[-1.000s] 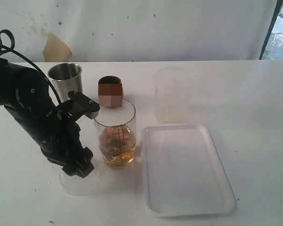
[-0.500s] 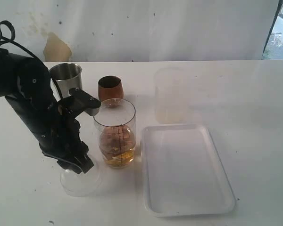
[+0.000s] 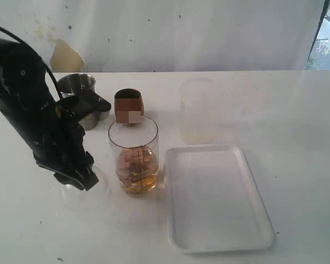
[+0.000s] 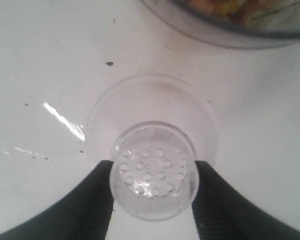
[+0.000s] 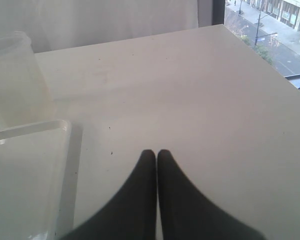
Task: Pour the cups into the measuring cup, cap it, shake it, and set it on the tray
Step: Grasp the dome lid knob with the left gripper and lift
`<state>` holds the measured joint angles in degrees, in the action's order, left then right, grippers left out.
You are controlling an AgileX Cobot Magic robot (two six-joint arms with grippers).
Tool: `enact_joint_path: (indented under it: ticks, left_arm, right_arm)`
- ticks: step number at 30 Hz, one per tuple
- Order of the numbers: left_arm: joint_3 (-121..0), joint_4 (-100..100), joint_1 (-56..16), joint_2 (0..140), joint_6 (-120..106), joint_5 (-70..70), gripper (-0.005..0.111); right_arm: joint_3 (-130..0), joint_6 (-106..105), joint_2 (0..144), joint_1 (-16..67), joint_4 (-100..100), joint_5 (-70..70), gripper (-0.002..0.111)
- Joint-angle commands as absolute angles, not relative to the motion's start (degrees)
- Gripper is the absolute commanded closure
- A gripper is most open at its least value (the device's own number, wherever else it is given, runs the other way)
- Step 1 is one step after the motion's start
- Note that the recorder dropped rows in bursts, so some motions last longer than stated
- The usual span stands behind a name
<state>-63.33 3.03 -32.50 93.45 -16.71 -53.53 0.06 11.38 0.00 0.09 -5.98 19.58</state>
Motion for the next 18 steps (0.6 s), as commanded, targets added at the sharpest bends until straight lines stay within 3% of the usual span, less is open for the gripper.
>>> enact_joint_path:
  ticks: [1, 3, 18]
  left_arm:
    - [-69.81, 0.74, -32.72, 89.74, -16.63, -64.35, 0.107]
    - [-73.47, -1.03, -32.72, 89.35, -15.75, -69.76, 0.107]
    - [-94.09, 3.78, -32.72, 88.97, -15.19, -69.96, 0.107]
  right_arm:
    - [0.00, 11.33, 0.00, 0.07, -6.00, 19.25, 0.108]
    - [0.00, 11.33, 0.00, 0.07, -6.00, 19.25, 0.108]
    - [0.00, 11.33, 0.00, 0.07, -6.00, 19.25, 0.108]
